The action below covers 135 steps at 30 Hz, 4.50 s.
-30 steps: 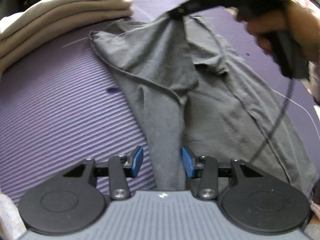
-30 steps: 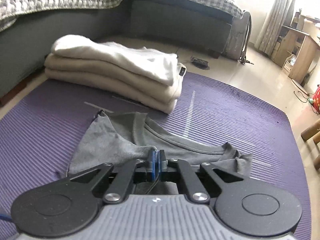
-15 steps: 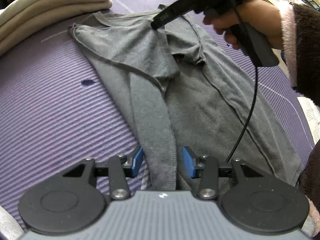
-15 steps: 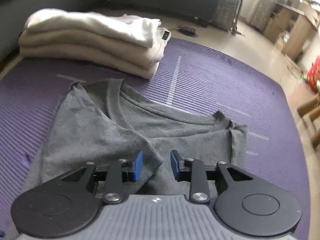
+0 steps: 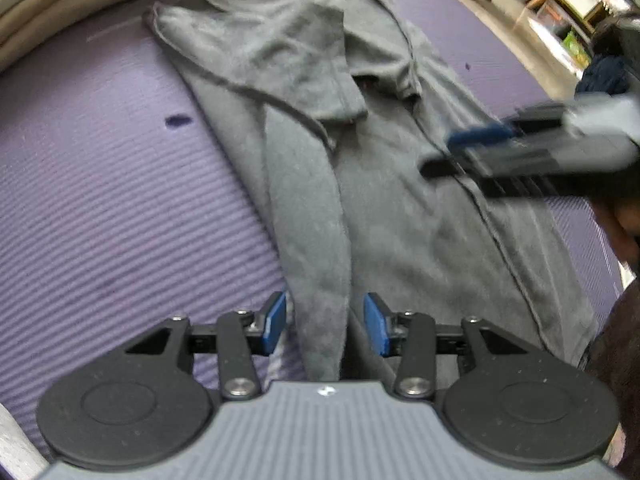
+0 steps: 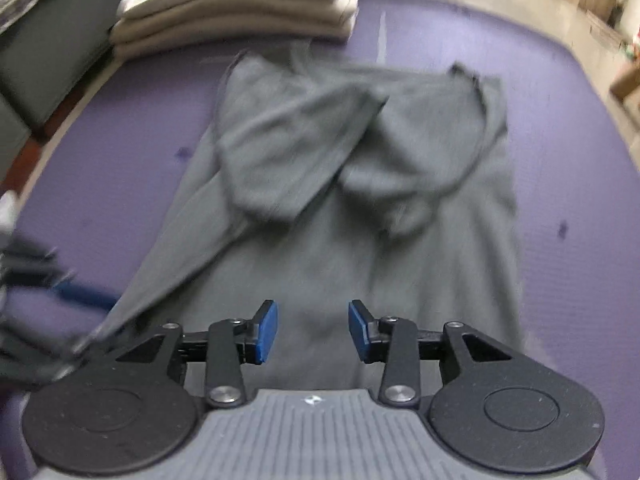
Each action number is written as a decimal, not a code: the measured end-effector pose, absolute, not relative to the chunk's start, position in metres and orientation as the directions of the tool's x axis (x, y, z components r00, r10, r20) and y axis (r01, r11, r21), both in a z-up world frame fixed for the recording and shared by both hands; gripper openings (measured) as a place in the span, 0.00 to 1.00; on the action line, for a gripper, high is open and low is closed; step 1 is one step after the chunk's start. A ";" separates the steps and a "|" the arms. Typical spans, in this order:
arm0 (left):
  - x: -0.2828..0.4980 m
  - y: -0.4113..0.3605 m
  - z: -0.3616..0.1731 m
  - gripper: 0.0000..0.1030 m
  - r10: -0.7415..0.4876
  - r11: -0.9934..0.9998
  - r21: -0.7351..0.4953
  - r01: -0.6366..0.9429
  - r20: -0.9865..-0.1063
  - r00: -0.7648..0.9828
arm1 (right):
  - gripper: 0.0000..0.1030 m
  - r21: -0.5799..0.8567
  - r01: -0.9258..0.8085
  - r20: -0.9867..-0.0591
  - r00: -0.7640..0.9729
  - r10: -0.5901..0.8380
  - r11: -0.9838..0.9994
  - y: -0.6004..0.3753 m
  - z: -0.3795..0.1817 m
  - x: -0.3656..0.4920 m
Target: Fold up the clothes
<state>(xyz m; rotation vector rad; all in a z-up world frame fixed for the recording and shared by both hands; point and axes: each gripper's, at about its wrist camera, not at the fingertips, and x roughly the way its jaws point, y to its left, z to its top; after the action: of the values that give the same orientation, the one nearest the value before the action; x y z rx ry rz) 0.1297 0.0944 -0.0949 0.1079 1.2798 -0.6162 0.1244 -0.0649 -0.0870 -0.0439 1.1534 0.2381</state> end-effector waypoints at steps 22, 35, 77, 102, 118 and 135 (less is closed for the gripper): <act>0.089 0.111 -0.105 0.30 -0.324 0.623 -0.410 0.666 -0.910 -0.258 | 0.47 0.238 -0.343 -0.919 0.223 0.325 0.909 0.018 -0.092 -0.042; 0.077 0.093 -0.078 0.09 -0.418 0.504 -0.548 0.668 -0.831 -0.367 | 0.50 0.365 -0.318 -0.876 0.201 0.438 0.875 0.027 -0.087 -0.045; 0.093 0.084 -0.083 0.66 -0.620 0.676 -0.614 0.407 -0.772 -0.136 | 0.06 0.429 -0.043 -0.877 0.219 0.427 0.903 -0.028 -0.111 -0.048; 0.175 0.007 -0.092 0.09 -0.169 0.805 0.235 0.545 -0.789 0.590 | 0.05 0.586 -0.063 -0.782 0.218 0.584 0.808 -0.068 -0.118 -0.058; 0.182 -0.001 -0.084 0.04 -0.173 0.922 0.133 0.363 -0.699 0.694 | 0.03 0.552 0.037 -0.821 0.202 0.535 0.833 -0.082 -0.130 -0.060; 0.172 0.042 -0.084 0.70 -0.247 0.926 -0.066 0.372 -0.850 0.466 | 0.52 0.415 -0.005 -0.860 0.324 0.394 0.910 -0.116 -0.078 0.001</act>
<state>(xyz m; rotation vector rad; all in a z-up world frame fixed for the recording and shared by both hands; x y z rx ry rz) 0.1720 0.0423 -0.0843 0.1354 1.0181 -0.3816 0.0012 -0.1160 -0.0781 0.3681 1.2195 0.2700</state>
